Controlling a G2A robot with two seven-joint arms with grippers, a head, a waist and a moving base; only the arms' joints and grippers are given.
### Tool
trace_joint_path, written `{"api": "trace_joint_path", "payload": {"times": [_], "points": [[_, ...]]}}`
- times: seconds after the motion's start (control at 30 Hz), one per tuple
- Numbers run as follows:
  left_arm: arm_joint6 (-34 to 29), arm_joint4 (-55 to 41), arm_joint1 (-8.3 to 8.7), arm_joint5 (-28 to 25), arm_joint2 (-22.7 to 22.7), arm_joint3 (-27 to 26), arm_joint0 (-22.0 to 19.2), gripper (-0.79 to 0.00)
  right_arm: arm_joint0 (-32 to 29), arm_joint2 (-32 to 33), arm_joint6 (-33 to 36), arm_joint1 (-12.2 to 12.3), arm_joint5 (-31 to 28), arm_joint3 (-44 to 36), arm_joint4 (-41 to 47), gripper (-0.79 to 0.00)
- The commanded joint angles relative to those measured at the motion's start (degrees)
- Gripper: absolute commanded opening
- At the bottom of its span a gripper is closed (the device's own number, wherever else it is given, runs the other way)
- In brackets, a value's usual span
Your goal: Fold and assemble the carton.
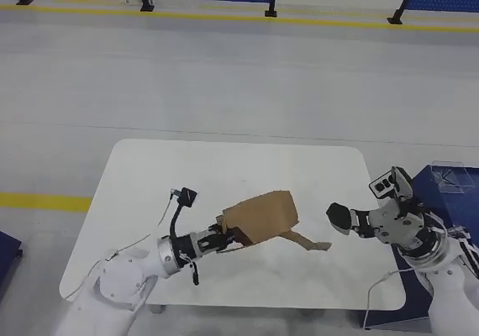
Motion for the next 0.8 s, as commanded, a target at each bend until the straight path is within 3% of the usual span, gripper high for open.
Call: {"api": "trace_joint_path", "payload": {"times": [0.0, 0.17, 0.3, 0.77], "points": [[-5.37, -7.39, -0.12, 2.15, 0.95, 2.27, -1.12, -0.785, 0.00, -0.07, -0.61, 0.03, -0.84, -0.81, -1.08, 0.000], [-14.87, -20.40, -0.65, 6.36, 3.44, 7.64, -3.52, -0.785, -0.57, 0.31, 4.24, 0.80, 1.62, -1.84, -6.52, 0.000], [-18.63, -26.93, -1.17, 7.67, 5.07, 10.73, -4.80, -0.785, -1.37, 0.60, 9.21, 1.46, 0.51, -1.43, -12.30, 0.000], [-20.39, -28.49, -2.34, 6.45, 9.66, 14.70, -6.93, -0.785, -2.78, -2.60, 10.58, 2.21, -0.80, -2.36, -16.12, 0.000]]}}
